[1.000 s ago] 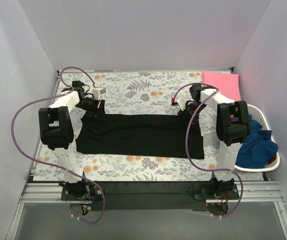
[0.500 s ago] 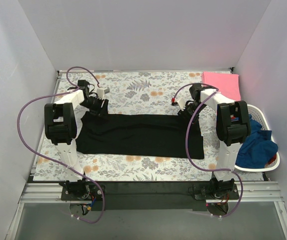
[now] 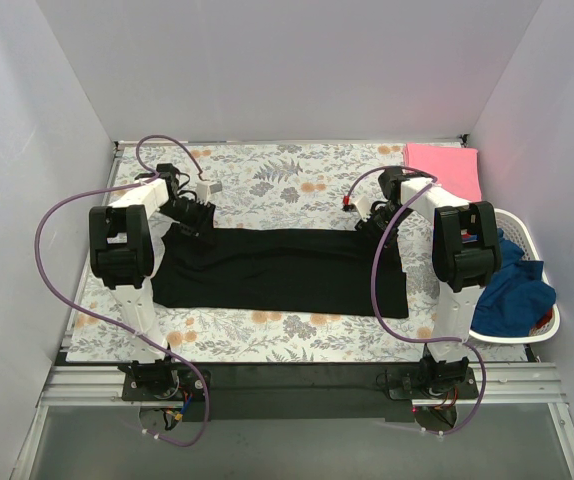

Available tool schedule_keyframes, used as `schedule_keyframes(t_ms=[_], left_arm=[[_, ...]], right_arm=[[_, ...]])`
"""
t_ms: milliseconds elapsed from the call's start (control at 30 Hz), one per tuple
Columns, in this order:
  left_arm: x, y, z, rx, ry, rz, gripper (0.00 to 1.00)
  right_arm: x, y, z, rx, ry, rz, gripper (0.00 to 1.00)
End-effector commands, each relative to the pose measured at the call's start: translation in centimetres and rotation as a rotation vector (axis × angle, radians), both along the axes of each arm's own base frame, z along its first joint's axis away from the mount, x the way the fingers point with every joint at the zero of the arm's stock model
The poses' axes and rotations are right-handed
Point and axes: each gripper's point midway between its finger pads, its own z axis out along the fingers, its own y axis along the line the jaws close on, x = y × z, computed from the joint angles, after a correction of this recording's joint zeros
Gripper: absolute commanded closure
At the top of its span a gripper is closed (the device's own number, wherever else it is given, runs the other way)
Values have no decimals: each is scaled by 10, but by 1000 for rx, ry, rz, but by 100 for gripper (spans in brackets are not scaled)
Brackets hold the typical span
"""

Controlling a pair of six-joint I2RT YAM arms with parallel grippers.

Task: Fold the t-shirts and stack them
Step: Fold the tshirt

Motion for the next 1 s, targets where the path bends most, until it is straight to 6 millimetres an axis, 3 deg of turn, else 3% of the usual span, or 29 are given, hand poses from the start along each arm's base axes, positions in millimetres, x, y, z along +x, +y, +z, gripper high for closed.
schedule_keyframes(t_ms=[0, 133, 300, 433, 533, 667, 733, 800, 867, 967], left_arm=[[-11, -9, 34, -55, -46, -57, 81], [-16, -11, 51, -64, -87, -59, 94], [-33, -11, 67, -70, -110, -93, 100], [-58, -15, 81, -99, -114, -127, 100], [-92, -30, 81, -134, -61, -192, 100], [-146, -37, 80, -124, -33, -271, 89], [-161, -38, 79, -104, -39, -309, 69], [-178, -38, 80, -94, -16, -329, 60], [-189, -34, 83, -86, 12, -347, 59], [-184, -30, 90, -77, 10, -314, 60]], right_arm=[[8, -1, 8, -16, -44, 14, 66], [8, -2, 9, -19, -49, 14, 66], [10, -1, 12, -16, -56, 9, 66], [10, -1, 15, -15, -61, 9, 66], [11, 0, 18, -12, -70, 12, 65], [11, 0, 23, -7, -80, 12, 64], [10, 0, 24, -10, -78, 13, 64], [11, 1, 27, -3, -83, 15, 64], [12, 6, 34, 23, -88, 15, 63], [12, 15, 46, 62, -101, 20, 64]])
